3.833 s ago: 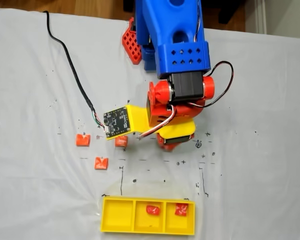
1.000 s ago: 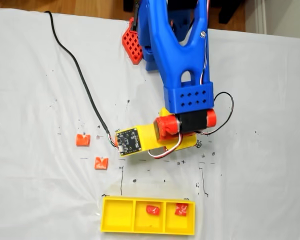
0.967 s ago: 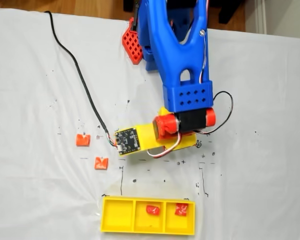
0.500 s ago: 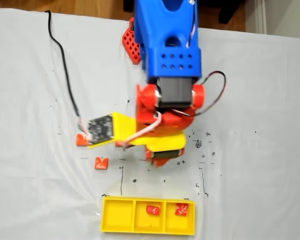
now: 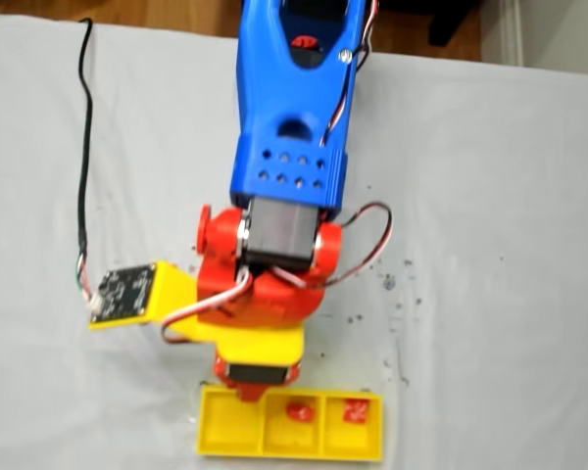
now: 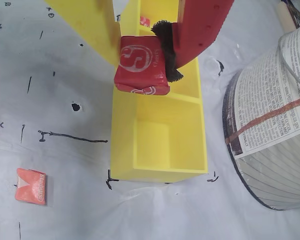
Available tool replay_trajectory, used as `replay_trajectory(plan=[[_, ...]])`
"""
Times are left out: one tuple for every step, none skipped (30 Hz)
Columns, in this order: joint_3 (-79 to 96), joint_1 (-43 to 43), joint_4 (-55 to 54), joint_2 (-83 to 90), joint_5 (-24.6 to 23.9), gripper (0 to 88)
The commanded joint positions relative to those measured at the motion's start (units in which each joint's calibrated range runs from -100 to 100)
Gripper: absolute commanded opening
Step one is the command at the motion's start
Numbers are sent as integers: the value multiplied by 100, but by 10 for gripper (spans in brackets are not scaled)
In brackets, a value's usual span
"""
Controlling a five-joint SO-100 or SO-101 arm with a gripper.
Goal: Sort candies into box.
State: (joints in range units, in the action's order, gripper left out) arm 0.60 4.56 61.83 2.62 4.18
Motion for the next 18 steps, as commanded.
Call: replay_trajectory(plan=[[-1739, 60, 191, -754, -44, 2], [-1721, 60, 183, -797, -49, 2], [-1639, 60, 142, -805, -54, 2], [-1566, 51, 101, -805, -59, 2], [-1512, 51, 76, -814, -63, 2], [-1494, 51, 68, -822, -63, 2], [-1494, 51, 68, -848, -68, 2], [-1503, 51, 68, -881, -68, 2], [-1521, 51, 68, -915, -73, 2], [-1548, 51, 68, -949, -78, 2], [-1585, 42, 52, -1009, -88, 2], [-1630, 42, 27, -1060, -98, 2], [-1694, 33, 11, -1136, -117, 2], [-1758, 33, -14, -1204, -132, 2], [-1821, 24, -22, -1263, -142, 2], [-1894, 24, -22, -1331, -147, 2], [-1985, 24, -6, -1407, -151, 2], [-2094, 42, 19, -1484, -156, 2]])
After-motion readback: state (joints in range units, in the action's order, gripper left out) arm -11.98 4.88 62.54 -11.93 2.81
